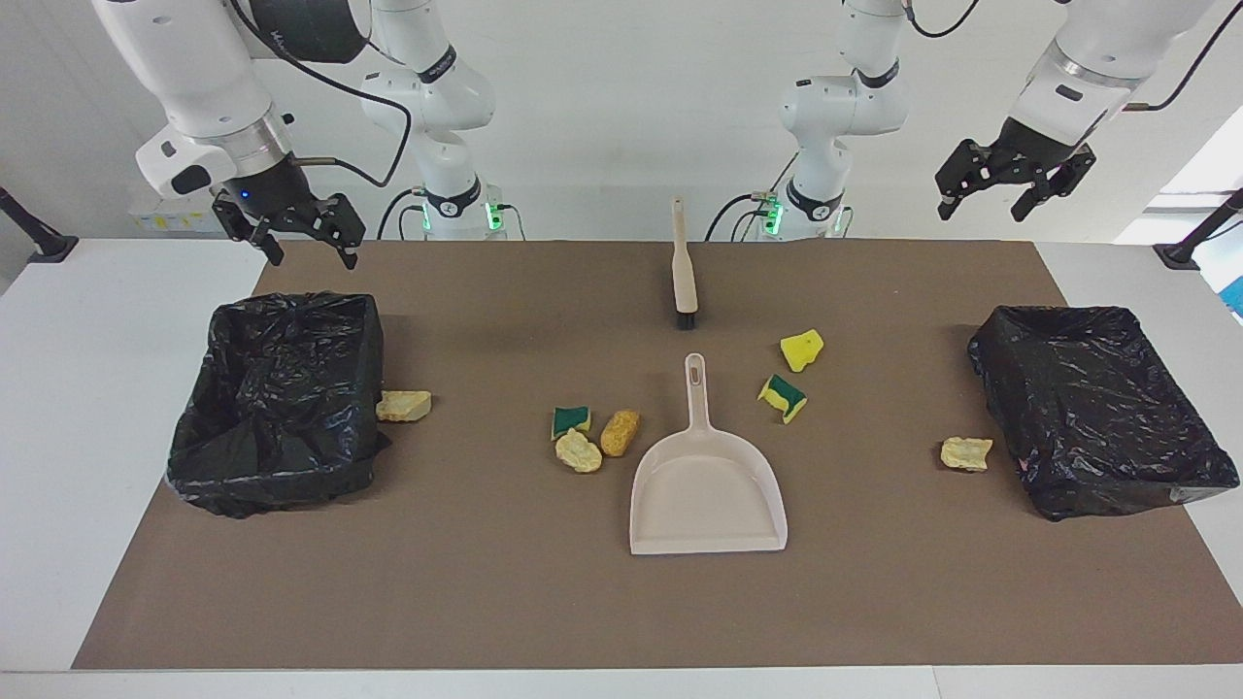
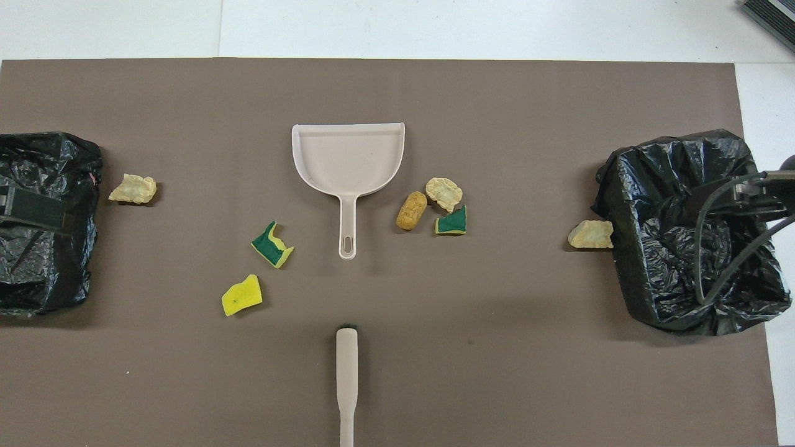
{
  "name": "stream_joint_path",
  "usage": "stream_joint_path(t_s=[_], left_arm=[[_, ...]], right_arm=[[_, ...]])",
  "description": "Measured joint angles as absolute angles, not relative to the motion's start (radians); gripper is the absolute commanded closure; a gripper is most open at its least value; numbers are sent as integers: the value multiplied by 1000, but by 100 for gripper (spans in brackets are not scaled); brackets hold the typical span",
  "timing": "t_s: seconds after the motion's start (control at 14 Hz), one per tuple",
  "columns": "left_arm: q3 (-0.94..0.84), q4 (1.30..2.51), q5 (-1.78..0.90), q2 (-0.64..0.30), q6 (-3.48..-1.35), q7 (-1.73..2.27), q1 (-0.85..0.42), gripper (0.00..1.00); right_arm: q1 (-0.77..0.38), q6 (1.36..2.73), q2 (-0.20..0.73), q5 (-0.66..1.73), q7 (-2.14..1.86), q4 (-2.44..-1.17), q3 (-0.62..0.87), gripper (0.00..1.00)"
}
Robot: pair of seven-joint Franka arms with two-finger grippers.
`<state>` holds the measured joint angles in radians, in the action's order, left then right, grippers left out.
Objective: Sweep and dump trash in bin
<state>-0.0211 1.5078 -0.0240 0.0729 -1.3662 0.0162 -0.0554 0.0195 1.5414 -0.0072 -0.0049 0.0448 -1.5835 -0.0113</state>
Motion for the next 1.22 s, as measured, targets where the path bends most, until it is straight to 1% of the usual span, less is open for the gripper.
stream_joint_path(t_s=[0.14,0.72,1.0,1.22], left_arm=[[-22,1526,-24,87,-1375,16,-56,0],[-34,1528,-24,88,-1380,16,-58,0],[-34,1527,-24,88,-1383,16,-58,0],[-34,1527,-24,88,-1386,16,-58,0]], right_arm=[[19,1541,-10,-5,45,-1589,-11,0],[19,1556,-17,-5,45,-1612,-11,0],[18,1557,17,-5,45,-1613,-8,0],[16,1558,60,-4,45,-1599,16,0]])
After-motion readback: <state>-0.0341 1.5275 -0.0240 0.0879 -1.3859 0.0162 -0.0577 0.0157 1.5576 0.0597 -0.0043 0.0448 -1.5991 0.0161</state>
